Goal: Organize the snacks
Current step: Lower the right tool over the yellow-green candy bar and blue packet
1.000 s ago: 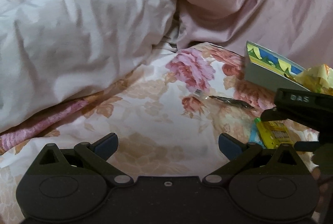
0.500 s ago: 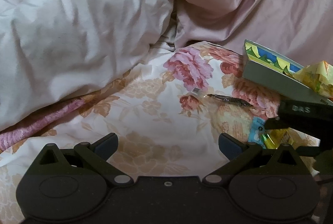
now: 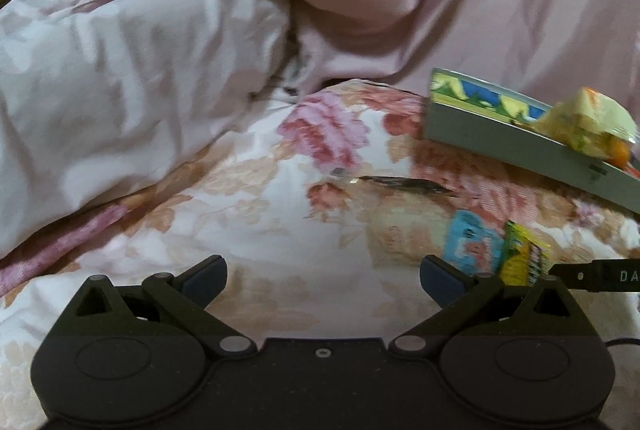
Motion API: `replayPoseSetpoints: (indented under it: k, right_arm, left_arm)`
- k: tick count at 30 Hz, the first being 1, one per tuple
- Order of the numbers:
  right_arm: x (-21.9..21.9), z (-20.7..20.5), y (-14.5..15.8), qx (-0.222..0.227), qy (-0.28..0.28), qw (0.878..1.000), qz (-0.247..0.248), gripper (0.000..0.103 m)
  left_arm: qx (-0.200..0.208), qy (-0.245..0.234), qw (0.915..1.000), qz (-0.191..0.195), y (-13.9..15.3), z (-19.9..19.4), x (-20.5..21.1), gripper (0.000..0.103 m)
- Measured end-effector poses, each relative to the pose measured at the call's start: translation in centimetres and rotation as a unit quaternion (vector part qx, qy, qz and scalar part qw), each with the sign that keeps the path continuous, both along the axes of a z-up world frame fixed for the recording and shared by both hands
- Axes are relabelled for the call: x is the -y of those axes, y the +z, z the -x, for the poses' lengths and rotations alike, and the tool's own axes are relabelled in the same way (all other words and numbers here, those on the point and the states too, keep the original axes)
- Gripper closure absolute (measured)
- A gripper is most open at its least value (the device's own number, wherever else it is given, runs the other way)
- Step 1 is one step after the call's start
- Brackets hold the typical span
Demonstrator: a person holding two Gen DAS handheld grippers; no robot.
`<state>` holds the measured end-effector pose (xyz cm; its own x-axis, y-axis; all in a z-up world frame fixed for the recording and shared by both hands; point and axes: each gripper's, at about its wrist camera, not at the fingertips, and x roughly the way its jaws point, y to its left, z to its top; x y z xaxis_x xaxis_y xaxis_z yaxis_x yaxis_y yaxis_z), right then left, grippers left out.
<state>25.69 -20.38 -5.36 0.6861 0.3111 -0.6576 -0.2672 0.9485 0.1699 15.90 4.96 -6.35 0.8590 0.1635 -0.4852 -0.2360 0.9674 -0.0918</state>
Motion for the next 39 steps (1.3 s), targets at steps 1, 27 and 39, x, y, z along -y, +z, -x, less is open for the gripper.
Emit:
replayPoseSetpoints:
  k: [1,27,39]
  right_arm:
    - [0.4,0.2,0.0,0.003,-0.006,1.0,-0.015,0.012]
    - [-5.4,-0.8,-1.4,0.007,0.012,0.998,0.057,0.019]
    - [-3.5,1.6,-1.1,0.033,0.113,0.98,0.16,0.035]
  left_arm:
    - [0.002,-0.007,1.0,-0.004,-0.1,0.0,0.3,0.001]
    - [-0.007,-0.004,0.9992,-0.04,-1.1,-0.2,1.7,0.001]
    - [-0.001,-0.023,0.9991,-0.035,-1.2,-0.4,1.9,0.001]
